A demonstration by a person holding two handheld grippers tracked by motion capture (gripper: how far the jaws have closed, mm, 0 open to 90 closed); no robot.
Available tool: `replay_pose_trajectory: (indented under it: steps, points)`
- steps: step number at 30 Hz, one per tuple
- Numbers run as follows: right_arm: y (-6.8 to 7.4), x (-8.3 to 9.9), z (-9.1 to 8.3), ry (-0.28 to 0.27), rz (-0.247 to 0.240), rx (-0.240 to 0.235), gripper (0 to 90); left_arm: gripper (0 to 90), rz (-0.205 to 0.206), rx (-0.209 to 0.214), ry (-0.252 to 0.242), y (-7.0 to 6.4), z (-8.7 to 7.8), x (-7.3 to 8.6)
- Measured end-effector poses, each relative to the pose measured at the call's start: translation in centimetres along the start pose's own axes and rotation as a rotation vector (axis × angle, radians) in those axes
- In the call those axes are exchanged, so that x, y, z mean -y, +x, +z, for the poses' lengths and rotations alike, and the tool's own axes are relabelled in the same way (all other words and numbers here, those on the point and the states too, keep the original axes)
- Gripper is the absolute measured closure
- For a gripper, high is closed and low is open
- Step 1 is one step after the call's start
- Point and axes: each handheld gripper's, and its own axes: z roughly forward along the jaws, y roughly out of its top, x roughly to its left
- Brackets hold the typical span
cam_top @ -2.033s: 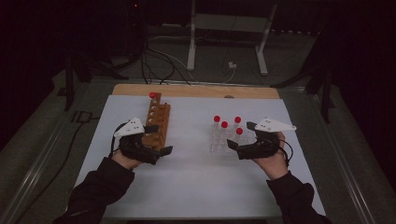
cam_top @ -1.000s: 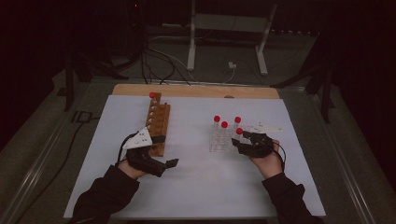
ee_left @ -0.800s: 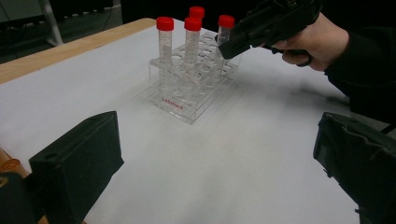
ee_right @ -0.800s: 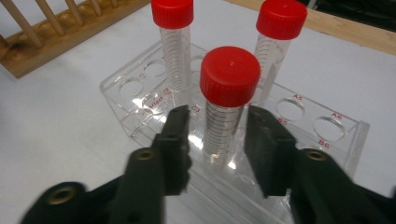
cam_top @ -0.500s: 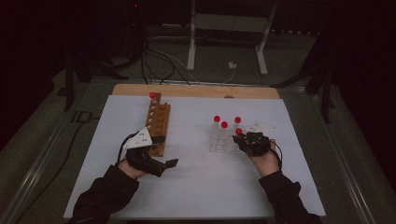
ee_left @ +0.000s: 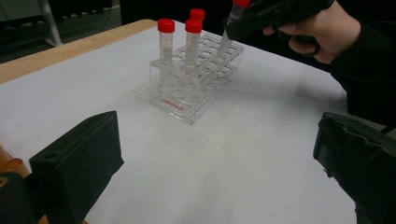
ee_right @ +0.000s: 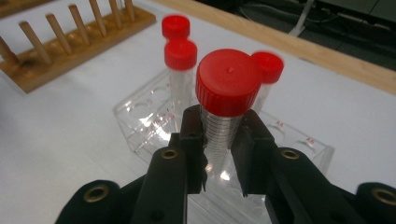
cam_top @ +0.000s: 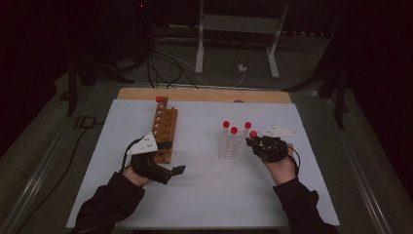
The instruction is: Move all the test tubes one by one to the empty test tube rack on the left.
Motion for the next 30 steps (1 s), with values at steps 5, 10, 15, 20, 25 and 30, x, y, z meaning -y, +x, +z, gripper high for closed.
replay_pose_trajectory:
  steps: [5,10,15,20,25,30]
  points:
    - [0.3,-0.7,-1.3,-0.032,-0.013,-0.006,74.7,1.8,0.001,0.005,-0.003,-0.1,0.0,-0.1]
    - [1.0,-1.4,-2.4,-0.058,-0.023,-0.037,74.8,1.9,0.005,0.012,-0.012,-0.2,-0.1,-0.6]
    - [2.7,-1.5,-2.6,-0.047,-0.058,-0.089,74.8,1.9,0.011,0.02,-0.017,-0.3,-0.3,-1.0]
    - [4.3,-1.4,-2.3,-0.031,-0.086,-0.144,74.7,1.9,0.017,0.036,-0.023,-0.5,-0.2,-1.5]
    - [6.0,-1.0,-1.7,-0.009,-0.115,-0.194,74.7,1.9,0.034,0.052,-0.012,-0.9,0.3,-1.9]
    - [7.3,-0.6,-1.0,0.021,-0.128,-0.238,74.7,1.9,0.048,0.076,0.001,-1.4,1.1,-2.1]
